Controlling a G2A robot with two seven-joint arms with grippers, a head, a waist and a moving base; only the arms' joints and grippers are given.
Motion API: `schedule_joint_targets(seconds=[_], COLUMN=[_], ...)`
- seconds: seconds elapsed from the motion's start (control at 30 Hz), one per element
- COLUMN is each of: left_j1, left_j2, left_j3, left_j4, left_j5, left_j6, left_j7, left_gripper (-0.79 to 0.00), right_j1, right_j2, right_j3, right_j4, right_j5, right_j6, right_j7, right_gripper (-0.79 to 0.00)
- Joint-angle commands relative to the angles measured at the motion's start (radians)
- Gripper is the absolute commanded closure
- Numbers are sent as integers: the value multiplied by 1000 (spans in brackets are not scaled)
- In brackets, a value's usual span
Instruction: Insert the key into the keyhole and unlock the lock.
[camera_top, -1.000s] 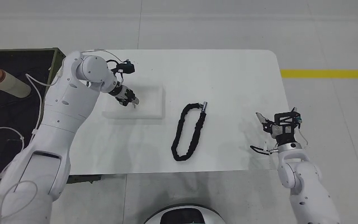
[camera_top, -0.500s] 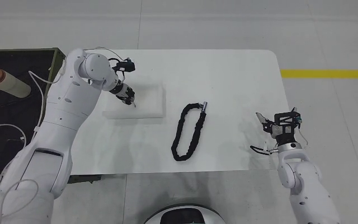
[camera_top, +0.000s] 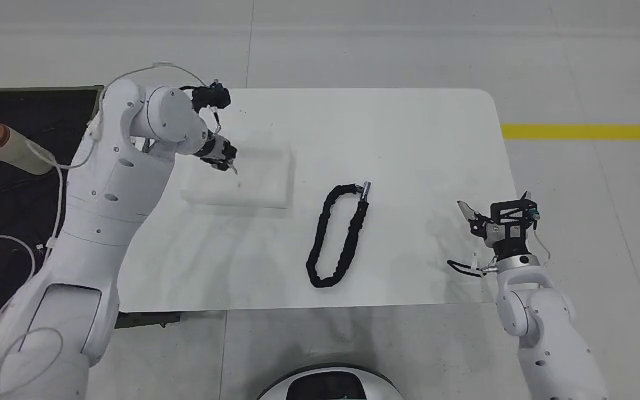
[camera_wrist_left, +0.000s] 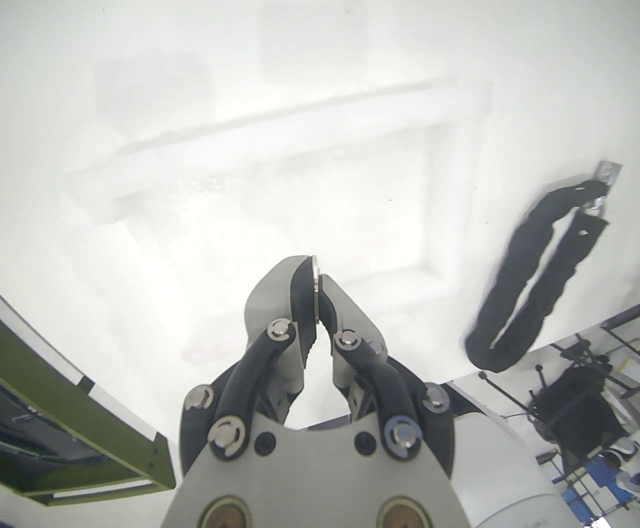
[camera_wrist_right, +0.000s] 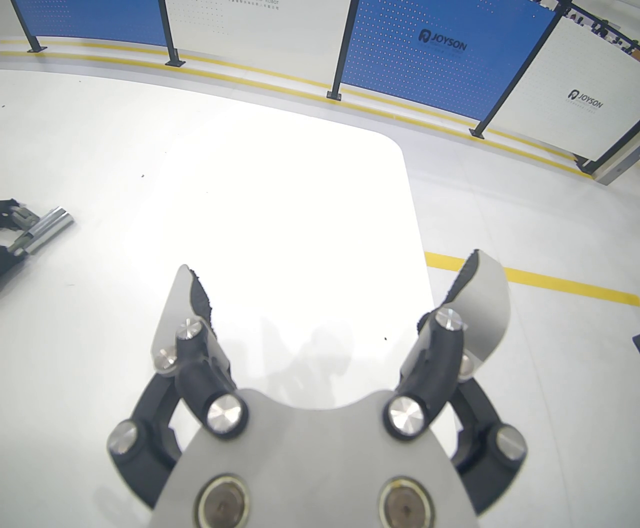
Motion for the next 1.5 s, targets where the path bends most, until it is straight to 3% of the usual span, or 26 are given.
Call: schedule_joint_targets(seconds=[0.0, 0.1, 0.23, 0.47, 1.47], left_j1=[66, 155, 238, 272, 272], left_j2=[12, 27, 39, 39, 39], left_j3=[-97, -215, -335, -345, -345], left_j4=[-29, -31, 48, 153, 153], left_j5=[-112, -285, -526, -715, -715], left_j6=[-40, -161, -328, -470, -470], left_j7=[67, 131, 180, 186, 186], left_gripper=[0, 0, 0, 0, 0], right_j1=[0, 0, 0, 0, 0], right_j2=[0, 0, 0, 0, 0], right_j3=[0, 0, 0, 0, 0], right_j4=[0, 0, 0, 0, 0], right_j5=[0, 0, 0, 0, 0], right_j6=[0, 0, 0, 0, 0], right_j7=[0, 0, 0, 0, 0], right_gripper=[-785, -785, -785, -785, -785])
